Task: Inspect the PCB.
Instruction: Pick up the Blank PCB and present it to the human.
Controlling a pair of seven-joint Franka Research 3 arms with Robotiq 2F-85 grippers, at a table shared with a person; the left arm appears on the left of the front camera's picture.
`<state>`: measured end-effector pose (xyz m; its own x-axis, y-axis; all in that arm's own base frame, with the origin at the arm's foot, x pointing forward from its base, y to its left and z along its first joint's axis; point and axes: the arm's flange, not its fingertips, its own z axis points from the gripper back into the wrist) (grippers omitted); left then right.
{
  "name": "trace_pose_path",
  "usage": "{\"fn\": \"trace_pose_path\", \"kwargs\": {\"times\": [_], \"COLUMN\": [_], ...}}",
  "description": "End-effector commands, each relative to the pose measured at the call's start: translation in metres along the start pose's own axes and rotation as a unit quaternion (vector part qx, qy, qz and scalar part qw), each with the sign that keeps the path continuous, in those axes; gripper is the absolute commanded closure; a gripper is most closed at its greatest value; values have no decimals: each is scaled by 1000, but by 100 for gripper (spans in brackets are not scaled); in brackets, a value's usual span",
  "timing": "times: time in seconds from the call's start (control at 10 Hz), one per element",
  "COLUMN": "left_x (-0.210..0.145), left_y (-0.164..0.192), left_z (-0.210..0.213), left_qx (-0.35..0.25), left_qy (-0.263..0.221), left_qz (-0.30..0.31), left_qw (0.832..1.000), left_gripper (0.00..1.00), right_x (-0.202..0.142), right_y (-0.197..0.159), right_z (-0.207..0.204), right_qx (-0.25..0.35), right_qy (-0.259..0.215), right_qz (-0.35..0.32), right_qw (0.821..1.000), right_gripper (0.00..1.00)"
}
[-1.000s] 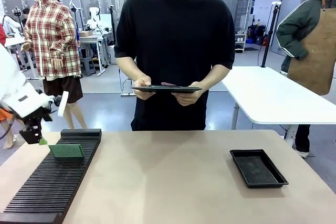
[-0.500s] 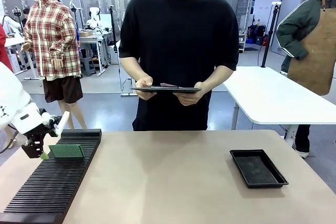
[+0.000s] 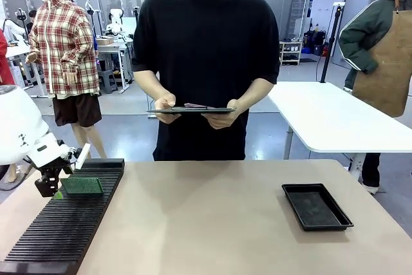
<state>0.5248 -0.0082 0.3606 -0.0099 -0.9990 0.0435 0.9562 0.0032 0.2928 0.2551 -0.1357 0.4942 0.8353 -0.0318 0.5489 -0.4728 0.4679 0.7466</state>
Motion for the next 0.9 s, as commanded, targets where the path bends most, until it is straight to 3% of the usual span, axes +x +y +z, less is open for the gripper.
{"fn": "trace_pose_path", "kwargs": {"times": [0.0,0.2,0.3,0.4,0.5,0.7,0.8], "left_x": [3,4,3,3,6,8,8], "left_y": [14,19,20,21,21,21,22], "left_z": [-8,-14,-17,-18,-18,-17,-18], "left_qx": [1,-6,-4,-9,-9,-10,-14], "left_qy": [-2,-3,3,3,2,10,12], "left_qz": [6,16,23,22,19,15,15], "left_qw": [1000,1000,1000,1000,1000,1000,1000], "left_gripper": [0,4,52,64,100,100,84], "right_x": [2,2,2,2,2,2,2], "right_y": [0,0,0,0,0,0,0], "right_z": [1,1,1,1,1,1,1], "right_qx": [7,7,7,7,7,7,7], "right_qy": [-5,-5,-5,-5,-5,-5,-5], "right_qz": [9,9,9,9,9,9,9], "right_qw": [1000,1000,1000,1000,1000,1000,1000], "right_gripper": [0,0,0,0,0,0,0]}}
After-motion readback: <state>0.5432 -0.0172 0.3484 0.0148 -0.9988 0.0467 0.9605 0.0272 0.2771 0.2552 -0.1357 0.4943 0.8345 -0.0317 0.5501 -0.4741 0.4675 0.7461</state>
